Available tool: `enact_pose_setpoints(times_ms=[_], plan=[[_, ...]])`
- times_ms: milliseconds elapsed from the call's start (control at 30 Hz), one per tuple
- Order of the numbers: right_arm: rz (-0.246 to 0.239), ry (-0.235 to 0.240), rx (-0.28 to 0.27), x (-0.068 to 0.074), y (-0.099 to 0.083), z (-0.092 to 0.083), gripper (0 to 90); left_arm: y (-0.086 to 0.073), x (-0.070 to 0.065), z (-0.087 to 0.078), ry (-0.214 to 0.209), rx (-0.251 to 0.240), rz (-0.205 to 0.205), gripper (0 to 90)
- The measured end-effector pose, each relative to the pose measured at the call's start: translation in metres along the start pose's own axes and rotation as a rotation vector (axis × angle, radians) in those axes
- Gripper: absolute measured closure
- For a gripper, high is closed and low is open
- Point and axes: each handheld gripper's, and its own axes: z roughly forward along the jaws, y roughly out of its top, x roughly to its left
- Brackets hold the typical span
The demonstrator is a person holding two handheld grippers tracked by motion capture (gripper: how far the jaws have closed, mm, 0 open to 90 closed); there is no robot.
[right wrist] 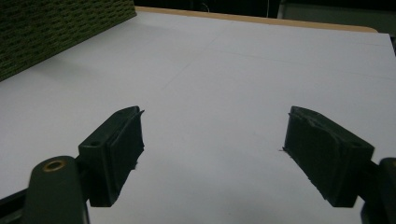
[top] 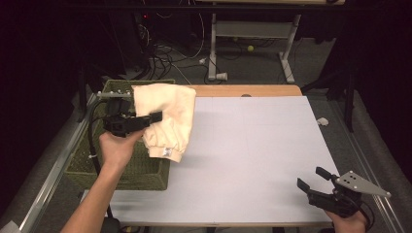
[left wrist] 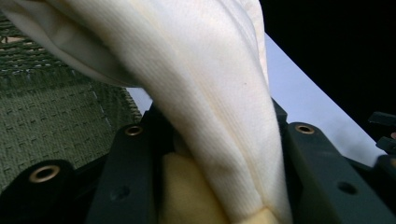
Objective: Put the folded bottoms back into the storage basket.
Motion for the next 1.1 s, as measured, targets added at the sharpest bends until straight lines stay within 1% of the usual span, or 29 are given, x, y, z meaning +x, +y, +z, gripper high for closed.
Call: enact_pose_setpoints(times_ms=[367,533,700,833,933,1100], plan=[[0.002,-0.002,0.001,0.000,0.000,0.000,20.6,-0.009,0.018,-0.019,0.028,-0.025,-0.043,58.4],[0.003,-0.002,0.001,0.000,0.000,0.000,20.6,-0.011,0.024,-0.026,0.040,-0.038,-0.060,58.4],[0.004,-0.003,0.002,0.000,0.000,0.000,20.7,-0.015,0.031,-0.032,0.056,-0.039,-0.073,58.4],[0.004,-0.002,0.001,0.000,0.000,0.000,20.6,-0.019,0.036,-0.037,0.076,-0.046,-0.084,58.4],[0.005,-0.003,0.001,0.000,0.000,0.000,20.6,-0.021,0.039,-0.041,0.097,-0.051,-0.082,58.3],[0.005,-0.004,0.003,0.000,0.000,0.000,20.6,-0.025,0.044,-0.047,0.116,-0.049,-0.090,58.4]])
